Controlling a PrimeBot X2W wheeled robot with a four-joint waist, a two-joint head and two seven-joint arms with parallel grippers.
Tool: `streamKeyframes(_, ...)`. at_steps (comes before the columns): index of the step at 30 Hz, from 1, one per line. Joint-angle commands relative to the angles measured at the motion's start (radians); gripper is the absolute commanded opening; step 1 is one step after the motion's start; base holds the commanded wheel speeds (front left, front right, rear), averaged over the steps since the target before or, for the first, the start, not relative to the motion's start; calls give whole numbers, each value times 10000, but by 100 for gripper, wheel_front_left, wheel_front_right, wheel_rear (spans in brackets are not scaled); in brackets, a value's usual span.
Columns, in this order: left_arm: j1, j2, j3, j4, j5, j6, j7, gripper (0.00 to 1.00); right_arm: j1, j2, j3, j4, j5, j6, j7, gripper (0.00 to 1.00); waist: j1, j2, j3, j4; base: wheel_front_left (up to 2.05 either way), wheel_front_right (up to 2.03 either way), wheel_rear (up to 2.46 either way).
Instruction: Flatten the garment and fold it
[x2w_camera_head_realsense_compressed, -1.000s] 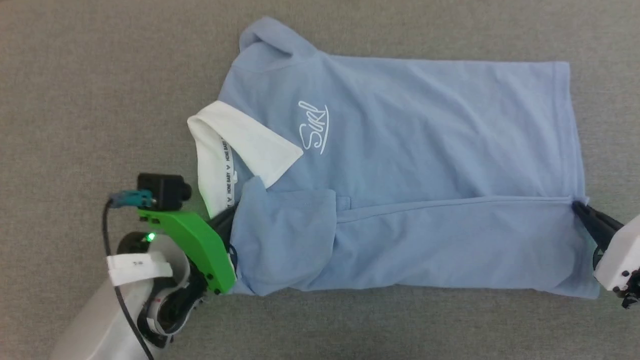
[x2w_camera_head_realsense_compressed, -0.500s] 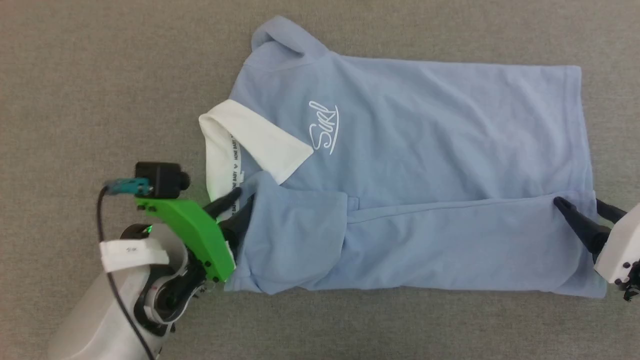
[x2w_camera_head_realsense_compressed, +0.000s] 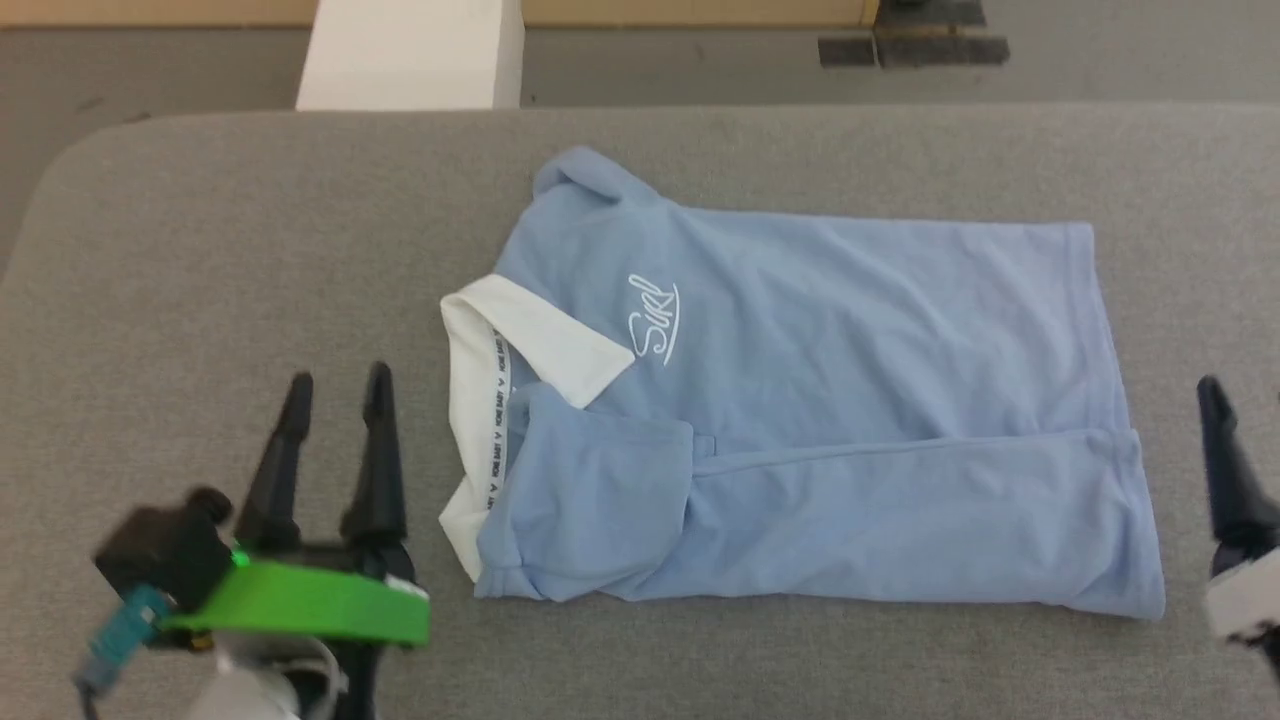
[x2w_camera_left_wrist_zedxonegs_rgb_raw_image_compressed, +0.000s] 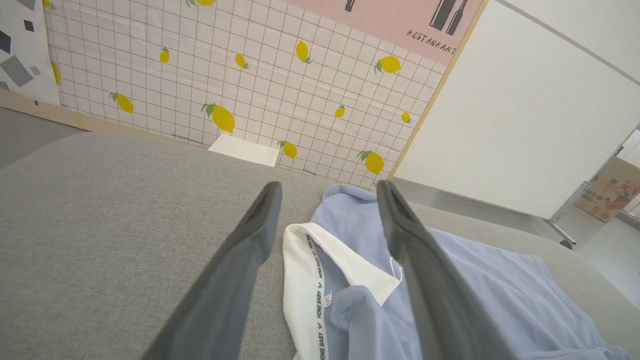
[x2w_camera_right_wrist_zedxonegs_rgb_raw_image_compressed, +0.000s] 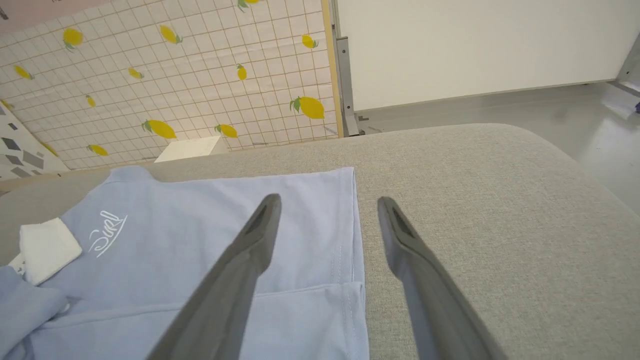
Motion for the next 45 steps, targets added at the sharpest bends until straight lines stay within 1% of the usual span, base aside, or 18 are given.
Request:
streamKeyframes(1, 329, -250, -8, -59, 409, 62, -134, 100, 291, 383, -47, -105, -334, -13, -489, 100, 0, 0, -465, 162, 0, 0, 0)
streamKeyframes(4, 779, -685, 146, -21, 1308, 144, -200, 100, 742, 920, -110, -146, -1174, -13, -1418, 100, 0, 0, -693, 227, 0, 0, 0)
streamKeyframes(5, 919, -945, 321, -125, 1722, 160, -204, 100, 915, 1077, -101, -144, -1579, -13, -1741, 100, 0, 0, -788, 251, 0, 0, 0)
streamKeyframes(8, 1440, -1529, 643, -351, 2764, 15, -208, 100, 1287, 1477, -167, -125, -2463, -13, -2546, 100, 0, 0, -986, 307, 0, 0, 0)
streamKeyframes(11, 2128, -2086, 880, -367, 3546, -272, -209, 100, 1620, 1762, -239, 28, -3095, -13, -3210, 100, 0, 0, -1179, 328, 0, 0, 0)
streamKeyframes(15, 2785, -2610, 1173, -169, 4131, -745, -210, 100, 1914, 1883, -247, 372, -3342, -13, -3602, 100, 0, 0, -1354, 338, 0, 0, 0)
streamKeyframes(19, 3009, -2853, 1479, -15, 4519, -1106, -211, 100, 2020, 1896, -204, 562, -3028, -13, -3701, 100, 0, 0, -1455, 340, 0, 0, 0)
streamKeyframes(22, 2993, -2893, 1707, 75, 4708, -1341, -211, 100, 2011, 1898, -185, 547, -3032, -13, -3742, 100, 0, 0, -1459, 339, 0, 0, 0)
streamKeyframes(25, 2822, -2731, 1664, 308, 4791, -1638, -184, 100, 1988, 1899, -195, 588, -3046, -13, -3761, 100, 0, 0, -1442, 382, 0, 0, 0)
streamKeyframes(26, 2686, -2614, 1574, 401, 4797, -1783, -18, 100, 1979, 1899, -199, 596, -3050, -13, -3761, 100, 0, 0, -1427, 398, 0, 0, 0)
streamKeyframes(27, 2552, -2537, 1500, 447, 4775, -1881, 233, 100, 1983, 1899, -199, 586, -3049, -13, -3751, 100, 0, 0, -1406, 411, 0, 0, 0)
streamKeyframes(29, 2198, -2336, 1305, 566, 4614, -2148, 1197, 100, 1985, 1900, -172, 566, -3047, -13, -3696, 100, 0, 0, -1357, 432, 0, 0, 0)
streamKeyframes(34, 1042, -1822, 778, 867, 4245, -2679, 4221, 100, 1925, 1900, -39, 645, -2991, -13, -3616, 100, 0, 0, -1189, 412, 0, 0, 0)
streamKeyframes(38, 514, -1856, 406, 1340, 3802, -2721, 6373, 100, 1849, 1900, 145, 796, -2901, -13, -3617, 100, 0, 0, -1027, 270, 0, 0, 0)
streamKeyframes(41, 246, -2044, 365, 1741, 3377, -2707, 7085, 100, 1820, 1900, 242, 895, -2847, -13, -3609, 100, 0, 0, -863, 153, 0, 0, 0)
streamKeyframes(44, -36, -2155, 389, 2368, 3345, -2488, 7413, 100, 1757, 1901, 252, 1020, -2857, -13, -3636, 100, 0, 0, -699, 34, 0, 0, 0)
streamKeyframes(45, -101, -2225, 445, 2566, 3338, -2342, 7476, 100, 1738, 1901, 246, 1040, -2859, -13, -3642, 100, 0, 0, -651, 3, 0, 0, 0)
